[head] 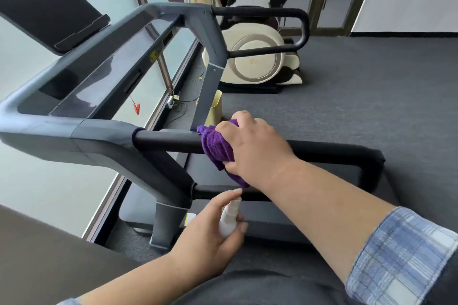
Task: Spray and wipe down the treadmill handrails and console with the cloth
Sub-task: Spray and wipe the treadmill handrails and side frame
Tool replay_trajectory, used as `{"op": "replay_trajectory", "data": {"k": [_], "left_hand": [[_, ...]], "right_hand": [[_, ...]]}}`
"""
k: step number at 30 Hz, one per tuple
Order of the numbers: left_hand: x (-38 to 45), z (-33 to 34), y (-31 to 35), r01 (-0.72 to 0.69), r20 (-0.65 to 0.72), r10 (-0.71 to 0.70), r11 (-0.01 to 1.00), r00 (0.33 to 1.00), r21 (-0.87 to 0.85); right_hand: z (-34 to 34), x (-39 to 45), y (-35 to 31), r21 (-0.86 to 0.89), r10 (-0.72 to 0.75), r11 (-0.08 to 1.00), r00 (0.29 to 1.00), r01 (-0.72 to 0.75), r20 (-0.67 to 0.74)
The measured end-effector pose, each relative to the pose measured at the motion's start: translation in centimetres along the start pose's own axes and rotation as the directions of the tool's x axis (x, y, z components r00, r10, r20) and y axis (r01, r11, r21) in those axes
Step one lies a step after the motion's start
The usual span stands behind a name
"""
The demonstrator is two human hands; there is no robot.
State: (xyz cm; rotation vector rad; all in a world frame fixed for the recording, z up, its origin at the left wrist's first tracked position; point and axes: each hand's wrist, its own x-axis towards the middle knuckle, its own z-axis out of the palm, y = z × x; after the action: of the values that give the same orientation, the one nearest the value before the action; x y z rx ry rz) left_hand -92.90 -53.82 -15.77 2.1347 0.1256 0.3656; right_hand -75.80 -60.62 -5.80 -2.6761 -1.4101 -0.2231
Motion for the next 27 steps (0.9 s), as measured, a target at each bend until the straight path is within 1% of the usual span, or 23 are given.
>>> {"op": "replay_trajectory", "data": {"k": [5,9,15,17,18,20,22,24,27], "left_hand": [[0.8,3.4,1.7,-0.061,-0.005,0.062,0.998,0.998,0.027],[1.2,6.2,3.2,-0.050,-0.016,0.051,0.998,0.999,0.027],[1.5,9.9,6.2,-0.077,-0.009,0.077,0.995,0.997,0.062],[1.4,10.7,6.8,-0.075,-0.012,0.076,0.993,0.997,0.092],[1.2,11.1,7.1,-0.067,-0.013,0.069,0.993,0.998,0.096],[0.7,11.7,7.5,-0.050,-0.016,0.052,0.994,0.999,0.100],[0.2,12.1,7.8,-0.041,-0.027,0.045,0.991,0.999,0.127],[-0.3,12.4,8.2,-0.030,-0.034,0.036,0.987,0.999,0.160],[-0.8,12.5,8.6,-0.010,-0.029,0.015,0.984,0.999,0.176]], "right_hand": [[-0.2,-3.7,4.9,0.021,0.038,0.999,0.998,-0.037,-0.049],[-0.1,-6.5,9.1,0.014,0.067,0.998,0.993,-0.066,-0.095],[0.3,-10.8,14.7,0.029,0.115,0.993,0.968,-0.111,-0.225],[1.2,-12.2,16.6,0.108,0.157,0.985,0.946,-0.131,-0.284],[1.8,-12.9,17.6,0.180,0.195,0.973,0.930,-0.144,-0.311],[3.4,-14.2,19.1,0.368,0.306,0.914,0.888,-0.172,-0.344],[5.1,-15.0,19.7,0.528,0.417,0.830,0.829,-0.180,-0.373],[6.6,-15.3,19.7,0.614,0.490,0.773,0.765,-0.159,-0.418],[8.4,-15.1,19.3,0.679,0.545,0.727,0.691,-0.107,-0.475]]}}
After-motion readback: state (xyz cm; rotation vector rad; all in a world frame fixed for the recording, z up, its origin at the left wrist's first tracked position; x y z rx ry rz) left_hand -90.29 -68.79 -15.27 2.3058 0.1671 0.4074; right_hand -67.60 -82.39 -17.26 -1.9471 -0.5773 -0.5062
